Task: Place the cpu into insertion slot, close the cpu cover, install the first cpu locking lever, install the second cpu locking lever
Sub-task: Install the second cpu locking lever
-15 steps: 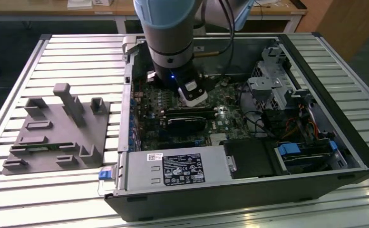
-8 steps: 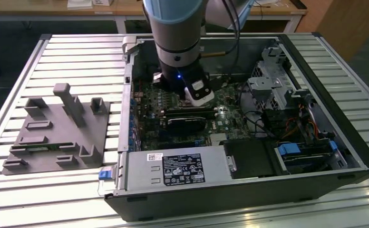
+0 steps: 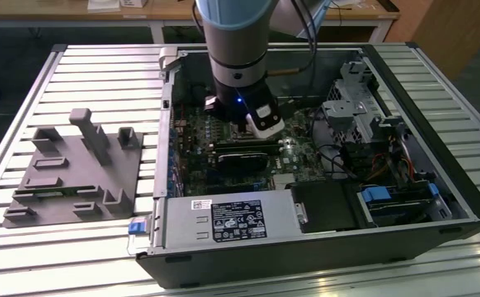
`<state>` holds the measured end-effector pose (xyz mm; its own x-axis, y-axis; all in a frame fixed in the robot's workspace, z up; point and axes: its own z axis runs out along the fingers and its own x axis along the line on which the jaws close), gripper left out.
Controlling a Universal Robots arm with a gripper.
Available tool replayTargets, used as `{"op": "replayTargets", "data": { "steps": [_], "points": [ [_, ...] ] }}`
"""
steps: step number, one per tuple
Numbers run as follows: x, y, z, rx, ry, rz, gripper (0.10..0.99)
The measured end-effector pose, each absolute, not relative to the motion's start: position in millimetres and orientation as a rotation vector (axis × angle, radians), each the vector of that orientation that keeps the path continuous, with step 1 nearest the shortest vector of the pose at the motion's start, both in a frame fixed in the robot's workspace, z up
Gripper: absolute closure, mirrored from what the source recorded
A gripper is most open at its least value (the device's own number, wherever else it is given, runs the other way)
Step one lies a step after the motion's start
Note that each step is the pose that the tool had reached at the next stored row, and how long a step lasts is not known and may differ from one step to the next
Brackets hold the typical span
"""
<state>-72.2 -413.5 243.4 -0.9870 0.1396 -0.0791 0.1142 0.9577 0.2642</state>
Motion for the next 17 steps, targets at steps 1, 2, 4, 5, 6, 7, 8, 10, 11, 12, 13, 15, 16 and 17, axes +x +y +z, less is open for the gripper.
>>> {"op": "replayTargets", "data": {
  "steps": [1, 2, 4, 5, 6, 7, 8, 10, 11, 12, 13, 15, 16, 17],
  "points": [
    [-72, -413, 242, 0.196, 3.013, 0.398, 0.98],
    [-72, -413, 240, 0.197, 3.015, 0.398, 0.98],
    [-72, -413, 236, 0.198, 3.019, 0.398, 0.98],
    [-72, -412, 235, 0.199, 3.021, 0.398, 0.98],
    [-72, -412, 233, 0.199, 3.023, 0.398, 0.98],
    [-72, -412, 231, 0.2, 3.026, 0.398, 0.98],
    [-72, -412, 230, 0.2, 3.027, 0.398, 0.98],
    [-72, -412, 227, 0.201, 3.03, 0.398, 0.98],
    [-72, -412, 225, 0.201, 3.031, 0.399, 0.98],
    [-72, -412, 224, 0.202, 3.033, 0.399, 0.98],
    [-72, -412, 223, 0.202, 3.034, 0.4, 0.98],
    [-72, -412, 222, 0.203, 3.035, 0.403, 0.98],
    [-72, -412, 221, 0.203, 3.035, 0.404, 0.98],
    [-73, -412, 219, 0.203, 3.035, 0.405, 0.98]
  ]
}}
